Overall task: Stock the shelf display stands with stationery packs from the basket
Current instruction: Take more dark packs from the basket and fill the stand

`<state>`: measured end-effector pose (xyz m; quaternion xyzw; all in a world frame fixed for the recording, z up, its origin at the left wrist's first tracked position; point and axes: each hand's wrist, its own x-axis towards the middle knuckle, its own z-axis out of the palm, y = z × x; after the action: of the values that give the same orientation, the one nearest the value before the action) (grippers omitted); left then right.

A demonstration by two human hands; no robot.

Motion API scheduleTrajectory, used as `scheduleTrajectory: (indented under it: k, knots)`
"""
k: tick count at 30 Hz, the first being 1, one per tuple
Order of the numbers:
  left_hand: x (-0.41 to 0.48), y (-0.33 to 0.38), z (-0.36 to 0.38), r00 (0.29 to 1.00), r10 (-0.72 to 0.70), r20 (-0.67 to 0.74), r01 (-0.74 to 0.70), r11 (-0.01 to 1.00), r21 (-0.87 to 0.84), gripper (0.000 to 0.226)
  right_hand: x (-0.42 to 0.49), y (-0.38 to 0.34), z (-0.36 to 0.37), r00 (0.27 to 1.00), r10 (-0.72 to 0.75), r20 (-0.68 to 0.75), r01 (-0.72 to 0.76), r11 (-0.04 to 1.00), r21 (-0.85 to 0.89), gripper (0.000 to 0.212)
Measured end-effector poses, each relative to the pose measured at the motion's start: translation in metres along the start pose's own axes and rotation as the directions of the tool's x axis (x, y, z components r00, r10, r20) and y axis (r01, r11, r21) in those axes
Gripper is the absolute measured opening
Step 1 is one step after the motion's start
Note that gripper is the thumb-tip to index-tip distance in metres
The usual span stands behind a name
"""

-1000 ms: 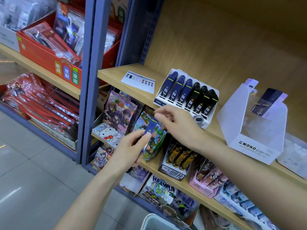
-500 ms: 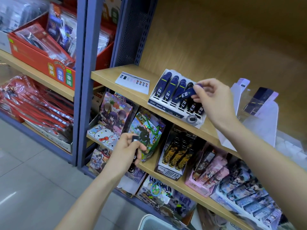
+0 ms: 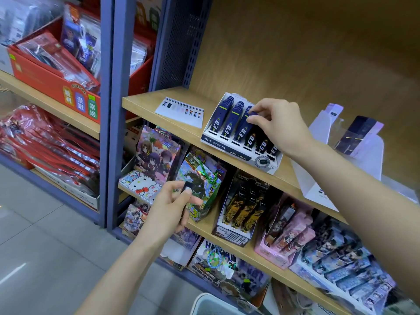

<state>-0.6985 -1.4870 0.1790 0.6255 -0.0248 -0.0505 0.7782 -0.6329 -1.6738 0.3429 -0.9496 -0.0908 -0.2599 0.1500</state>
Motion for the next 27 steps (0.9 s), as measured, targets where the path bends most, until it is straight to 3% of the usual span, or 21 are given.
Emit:
scheduleTrajectory:
  k: [3,8,12,15,18,20,22,24,27]
  knots:
    - [0.003,-0.001,0.0,0.999,-0.047,-0.009,0.047,0.998,-0.029,0.009,0.002,0.001,0.005,1.0,-0.024,-0.016,0.024,1.0,0.003,0.009]
    - [0.003,0.0,0.001,0.999,-0.02,-0.05,0.02,1.0,0.005,0.003,0.005,0.001,0.003,0.996,-0.065,-0.063,0.055,0.987,-0.152,0.013]
    - [0.003,0.003,0.004,0.999,-0.005,-0.043,0.006,1.0,0.022,0.006,0.004,0.0,0.002,0.995,-0.101,-0.013,0.094,0.961,-0.26,0.022]
    - [0.004,0.004,0.006,0.995,-0.093,-0.027,0.093,0.995,-0.032,0.01,0.002,0.003,0.004,0.986,-0.163,0.037,0.164,0.893,-0.42,0.028]
    - [0.005,0.003,0.008,0.987,-0.154,0.044,0.157,0.984,-0.085,0.017,-0.007,0.007,0.008,0.97,-0.245,-0.011,0.214,0.866,-0.451,0.026]
    - [0.002,0.003,0.008,0.988,-0.117,0.099,0.12,0.992,-0.024,0.019,-0.022,0.004,0.013,0.963,-0.264,-0.051,0.224,0.891,-0.394,0.028]
    - [-0.001,0.002,0.008,0.989,-0.028,0.146,0.019,0.998,0.064,0.022,-0.047,-0.005,0.019,0.969,-0.244,-0.035,0.23,0.948,-0.219,0.024]
    - [-0.004,0.003,0.009,0.98,0.051,0.192,-0.075,0.99,0.117,0.023,-0.075,-0.015,0.027,0.981,-0.164,0.108,0.169,0.984,-0.046,0.026]
    - [-0.008,0.006,0.015,0.978,0.093,0.187,-0.118,0.984,0.132,0.015,-0.111,-0.02,0.038,0.915,-0.06,0.398,0.01,0.992,0.126,0.026]
